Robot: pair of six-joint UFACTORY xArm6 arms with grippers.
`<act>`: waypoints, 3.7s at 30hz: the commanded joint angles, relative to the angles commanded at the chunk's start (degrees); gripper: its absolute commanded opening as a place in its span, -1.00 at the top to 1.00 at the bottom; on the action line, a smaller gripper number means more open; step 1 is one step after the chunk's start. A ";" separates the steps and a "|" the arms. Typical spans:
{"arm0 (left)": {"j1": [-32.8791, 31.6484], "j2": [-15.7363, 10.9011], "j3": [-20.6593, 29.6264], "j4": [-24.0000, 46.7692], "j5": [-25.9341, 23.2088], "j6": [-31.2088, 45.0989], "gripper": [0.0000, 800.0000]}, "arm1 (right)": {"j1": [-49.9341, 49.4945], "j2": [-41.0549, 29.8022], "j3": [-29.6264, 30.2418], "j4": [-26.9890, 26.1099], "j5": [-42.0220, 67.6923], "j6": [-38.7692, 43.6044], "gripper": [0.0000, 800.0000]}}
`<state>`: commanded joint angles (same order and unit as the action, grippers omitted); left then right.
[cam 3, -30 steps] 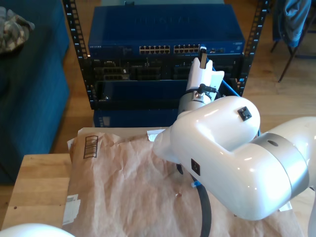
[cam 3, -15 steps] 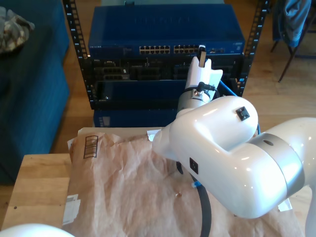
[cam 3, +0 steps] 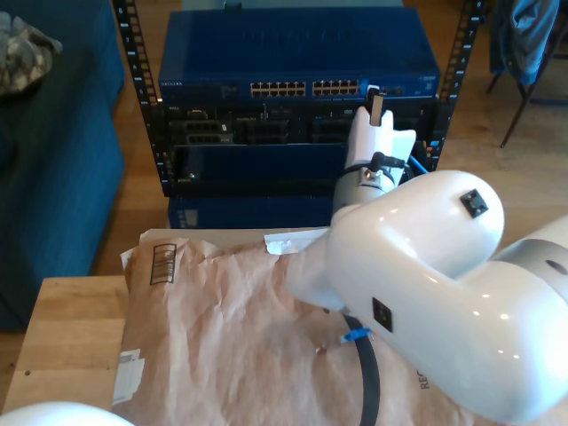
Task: Grab the cable and plug it in
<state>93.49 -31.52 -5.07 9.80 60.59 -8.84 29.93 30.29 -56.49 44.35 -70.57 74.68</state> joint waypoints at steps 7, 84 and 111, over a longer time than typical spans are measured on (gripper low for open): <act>0.00 0.00 0.00 0.00 0.00 -0.09 -1.00 | -1.85 -9.49 8.88 -0.79 7.12 0.09 0.31; 0.00 0.00 0.00 0.00 0.00 0.00 -1.00 | -113.93 -64.09 32.53 -41.76 149.89 -70.59 -0.99; 0.00 0.00 0.00 -0.09 0.00 0.00 -1.00 | -114.02 -65.05 51.43 -41.85 129.14 -70.59 -1.00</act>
<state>93.49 -31.52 -5.07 9.71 60.59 -8.84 -84.09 -34.77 -5.07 2.51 58.57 4.09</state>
